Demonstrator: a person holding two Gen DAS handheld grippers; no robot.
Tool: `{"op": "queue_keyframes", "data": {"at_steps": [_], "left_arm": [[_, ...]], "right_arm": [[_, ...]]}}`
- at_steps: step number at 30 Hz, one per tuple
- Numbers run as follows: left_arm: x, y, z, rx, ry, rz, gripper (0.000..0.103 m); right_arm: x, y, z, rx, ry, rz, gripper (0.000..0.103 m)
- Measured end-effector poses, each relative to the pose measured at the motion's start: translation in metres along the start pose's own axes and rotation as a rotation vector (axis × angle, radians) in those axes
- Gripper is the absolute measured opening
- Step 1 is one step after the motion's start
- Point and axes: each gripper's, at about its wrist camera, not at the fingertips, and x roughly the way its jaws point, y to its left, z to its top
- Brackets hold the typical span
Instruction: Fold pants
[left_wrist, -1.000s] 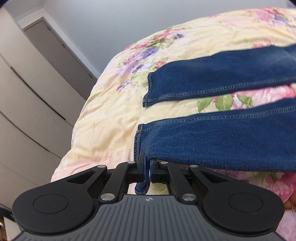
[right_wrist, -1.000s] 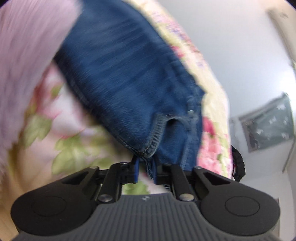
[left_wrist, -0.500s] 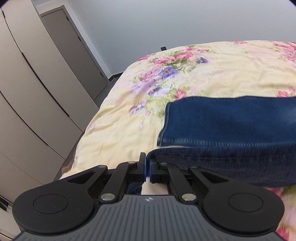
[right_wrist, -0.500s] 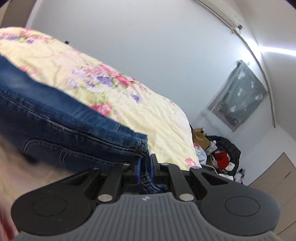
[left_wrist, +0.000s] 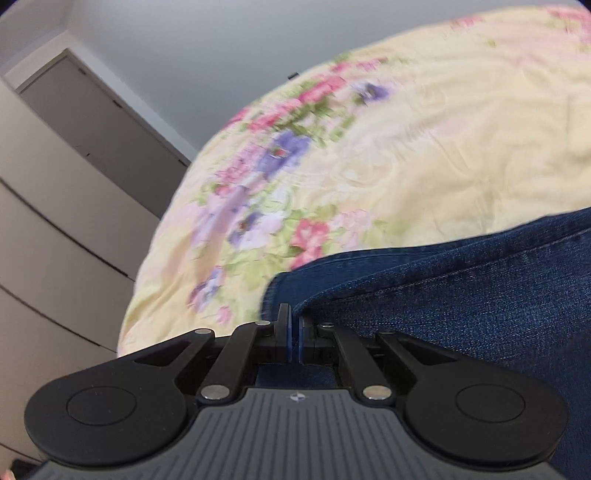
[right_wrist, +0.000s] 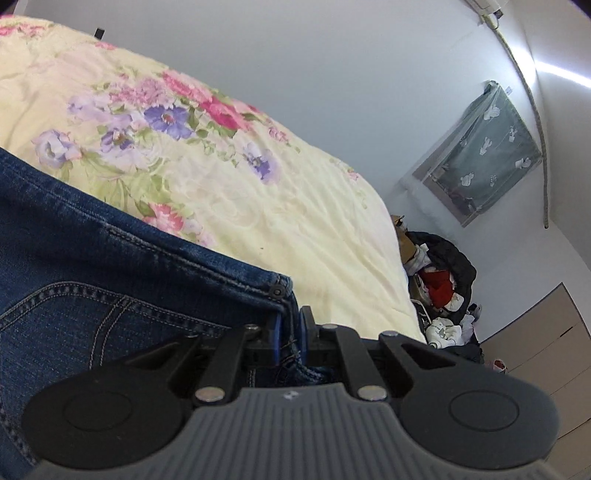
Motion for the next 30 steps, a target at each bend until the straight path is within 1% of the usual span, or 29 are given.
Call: {"op": "queue_keyframes", "data": {"at_steps": [1, 3, 6, 8, 11, 14, 15, 17, 20, 24, 25, 26, 27, 28, 30], "left_arm": [[0.011, -0.009, 0.001, 0.02, 0.013, 0.009, 0.003], [0.028, -0.02, 0.0, 0.041, 0.031, 0.002, 0.003], [0.043, -0.026, -0.006, 0.062, 0.028, -0.018, 0.003], [0.045, -0.027, -0.009, 0.071, 0.013, -0.029, 0.003], [0.042, -0.019, -0.01, 0.067, -0.009, -0.058, 0.003], [0.032, -0.01, -0.006, 0.077, -0.058, -0.058, 0.003], [0.028, -0.008, -0.001, 0.073, -0.063, -0.065, 0.003], [0.03, -0.006, 0.008, 0.079, -0.049, -0.08, 0.003], [0.041, -0.013, 0.016, 0.107, -0.032, -0.076, 0.003], [0.059, -0.025, 0.016, 0.121, -0.003, -0.078, 0.003], [0.062, -0.027, 0.015, 0.137, 0.004, -0.081, 0.01], [0.062, -0.025, 0.014, 0.148, -0.004, -0.075, 0.012], [0.062, -0.021, 0.014, 0.137, -0.007, -0.083, 0.018], [0.062, -0.012, 0.016, 0.101, -0.003, -0.099, 0.026], [0.062, 0.007, 0.018, 0.019, 0.001, -0.164, 0.028]], "right_arm": [[0.011, 0.008, 0.0, -0.024, 0.019, -0.001, 0.003], [0.033, 0.021, 0.0, -0.052, 0.056, -0.006, 0.003], [0.051, 0.029, -0.003, -0.053, 0.082, 0.002, 0.003], [0.057, 0.033, -0.004, -0.063, 0.088, 0.004, 0.003], [0.055, 0.035, -0.007, -0.068, 0.086, -0.007, 0.004], [0.05, 0.034, -0.008, -0.069, 0.082, -0.019, 0.003], [0.049, 0.035, -0.008, -0.073, 0.08, -0.025, 0.003], [0.045, 0.035, -0.008, -0.079, 0.074, -0.038, 0.003], [0.041, 0.036, -0.008, -0.066, 0.071, -0.054, 0.003], [0.04, 0.037, -0.008, -0.069, 0.076, -0.057, 0.003], [0.04, 0.037, -0.008, -0.074, 0.077, -0.057, 0.003], [0.04, 0.037, -0.008, -0.076, 0.079, -0.056, 0.003], [0.041, 0.038, -0.008, -0.078, 0.081, -0.054, 0.003], [0.042, 0.038, -0.008, -0.08, 0.083, -0.053, 0.003], [0.044, 0.039, -0.008, -0.073, 0.085, -0.048, 0.004]]}}
